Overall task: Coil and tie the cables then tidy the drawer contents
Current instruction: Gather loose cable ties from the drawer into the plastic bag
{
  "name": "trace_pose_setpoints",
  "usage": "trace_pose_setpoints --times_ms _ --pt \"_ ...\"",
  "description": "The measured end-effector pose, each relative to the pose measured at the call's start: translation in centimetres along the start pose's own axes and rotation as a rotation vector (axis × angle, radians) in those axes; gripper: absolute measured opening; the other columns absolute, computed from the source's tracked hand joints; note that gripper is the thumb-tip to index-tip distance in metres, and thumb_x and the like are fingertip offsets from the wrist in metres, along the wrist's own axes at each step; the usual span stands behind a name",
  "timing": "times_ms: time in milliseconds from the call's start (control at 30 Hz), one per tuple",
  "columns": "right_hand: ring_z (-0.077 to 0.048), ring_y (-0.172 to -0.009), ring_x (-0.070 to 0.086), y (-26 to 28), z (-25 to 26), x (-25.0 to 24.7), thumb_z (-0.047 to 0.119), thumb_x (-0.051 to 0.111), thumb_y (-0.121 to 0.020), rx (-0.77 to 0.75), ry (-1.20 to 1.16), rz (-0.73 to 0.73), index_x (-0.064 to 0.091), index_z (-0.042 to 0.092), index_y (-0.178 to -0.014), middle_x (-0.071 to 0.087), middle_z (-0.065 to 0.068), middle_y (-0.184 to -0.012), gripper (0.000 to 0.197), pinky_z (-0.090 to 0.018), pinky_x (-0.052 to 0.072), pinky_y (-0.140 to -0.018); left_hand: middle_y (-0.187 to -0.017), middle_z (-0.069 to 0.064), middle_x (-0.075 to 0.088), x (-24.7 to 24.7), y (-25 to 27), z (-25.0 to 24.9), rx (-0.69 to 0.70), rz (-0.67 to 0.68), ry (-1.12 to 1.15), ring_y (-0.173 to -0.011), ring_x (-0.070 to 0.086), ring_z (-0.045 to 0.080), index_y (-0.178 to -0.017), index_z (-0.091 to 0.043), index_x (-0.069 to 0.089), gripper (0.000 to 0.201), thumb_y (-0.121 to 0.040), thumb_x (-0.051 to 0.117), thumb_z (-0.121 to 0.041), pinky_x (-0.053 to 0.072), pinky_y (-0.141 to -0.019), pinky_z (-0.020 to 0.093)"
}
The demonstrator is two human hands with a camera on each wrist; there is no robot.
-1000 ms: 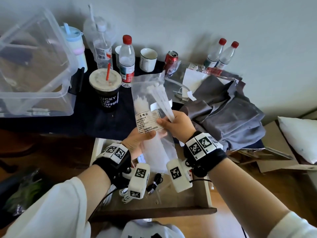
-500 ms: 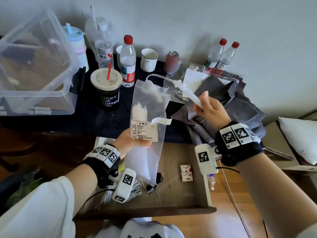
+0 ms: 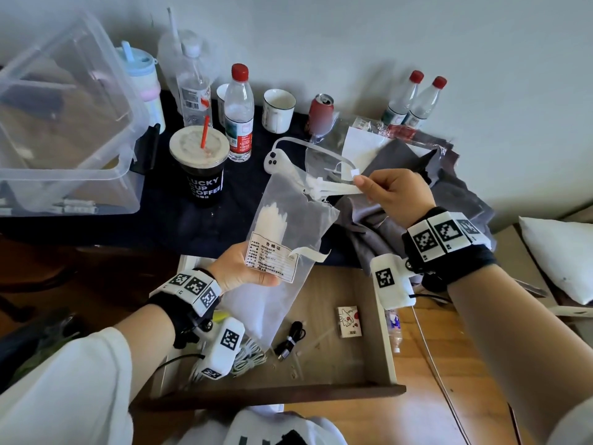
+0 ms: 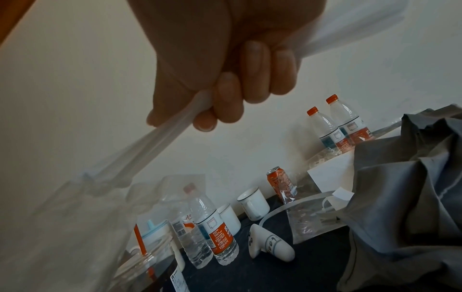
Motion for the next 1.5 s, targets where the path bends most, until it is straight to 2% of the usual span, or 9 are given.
trace_pose_setpoints --times_ms 200,533,700,800,900,1100,1300,1400,1500 --pt "-0.004 -0.048 0.044 0.3 0.0 0.4 0.049 0.057 -0.085 -0.001 0.0 0.055 0.04 0.02 -0.046 0.043 0.013 -0.037 0.052 -0.013 0.03 -0.047 -0.089 0.001 0.075 -0.4 0.2 -0.1 0.0 -0.006 0.001 -0.086 0.07 0.012 -0.099 -0.007 0.064 0.093 -0.02 0.094 -0.045 0.053 -0.068 0.019" --pt "-0.01 -0.052 0.041 0.2 0.3 0.1 0.053 0.064 -0.076 -0.055 0.056 0.08 0.063 0.008 -0.062 0.043 0.004 -0.045 0.047 -0.026 0.031 -0.053 -0.086 -0.002 0.075 -0.5 0.1 0.4 -0.026 -0.005 -0.025 -0.084 0.07 0.009 -0.095 -0.011 0.064 0.088 -0.02 0.094 -0.046 0.053 -0.068 0.018" --pt "-0.005 -0.051 0.047 0.4 1.5 -0.1 0.048 0.07 -0.074 -0.114 0.198 0.144 0.06 0.015 -0.057 0.045 0.008 -0.038 0.038 -0.011 0.032 -0.054 -0.079 -0.006 0.074 -0.3 0.2 0.8 -0.081 0.025 -0.149 -0.08 0.069 0.009 -0.097 -0.01 0.063 0.044 -0.061 0.08 0.009 0.054 -0.068 0.019" --pt "-0.016 -0.052 0.042 0.5 3.5 0.9 0.049 0.069 -0.075 -0.275 0.395 0.199 0.053 0.018 -0.054 0.042 0.007 -0.042 0.041 -0.023 0.034 -0.079 -0.077 -0.009 0.073 0.1 -0.1 0.7 -0.091 0.049 -0.216 -0.077 0.069 0.003 -0.094 -0.013 0.061 0.044 -0.064 0.075 0.016 0.053 -0.065 0.017" --pt "-0.026 -0.058 0.05 1.0 6.1 2.6 0.061 0.058 -0.079 -0.462 0.551 0.247 0.048 0.023 -0.056 0.057 -0.002 -0.055 0.046 -0.026 0.021 -0.078 -0.074 -0.012 0.073 0.7 -0.4 0.1 -0.066 0.037 -0.217 -0.075 0.068 0.0 -0.091 -0.016 0.061 0.043 -0.065 0.075 0.014 0.051 -0.064 0.014" --pt "-0.021 -0.077 0.059 2.6 9.8 4.5 0.053 0.028 -0.096 -0.689 0.826 0.307 0.063 0.019 -0.083 0.067 0.001 -0.081 0.05 -0.03 0.018 -0.084 -0.081 -0.01 0.074 1.7 -0.7 -0.6 -0.006 -0.009 -0.194 -0.083 0.069 0.003 -0.096 -0.015 0.064 0.041 -0.065 0.078 0.007 0.051 -0.07 0.015" --pt "-0.019 -0.064 0.049 2.9 10.7 5.3 0.061 -0.016 -0.075 -0.714 0.972 0.281 0.063 0.018 -0.077 0.066 0.002 -0.073 0.09 -0.03 0.018 -0.08 -0.081 -0.008 0.073 1.7 -0.6 -1.2 0.056 -0.086 -0.161 -0.082 0.068 0.002 -0.093 -0.015 0.062 0.039 -0.065 0.079 0.005 0.051 -0.069 0.015" --pt "-0.02 -0.058 0.053 2.6 10.8 5.1 0.061 0.003 -0.084 -0.738 0.973 0.217 0.065 0.016 -0.062 0.063 0.001 -0.058 0.079 -0.03 0.021 -0.08 -0.079 -0.009 0.073 1.5 -0.7 -1.6 0.09 -0.129 -0.148 -0.079 0.068 0.001 -0.09 -0.017 0.062 0.038 -0.064 0.079 0.006 0.051 -0.068 0.014" --pt "-0.021 -0.065 0.062 2.9 12.2 3.1 0.05 0.034 -0.087 -0.829 0.813 -0.04 0.068 0.017 -0.059 0.061 0.003 -0.057 0.055 -0.035 0.027 -0.097 -0.085 -0.008 0.072 1.0 -0.8 -2.1 0.129 -0.176 -0.134 -0.083 0.068 0.0 -0.093 -0.015 0.063 0.038 -0.065 0.079 0.003 0.05 -0.069 0.011"
Point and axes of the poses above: each hand's wrist, its own y-axis away from the middle knuckle, its own x-axis out of the palm, z = x × y, the point moved 9 cm from there along -y, towards the middle knuckle
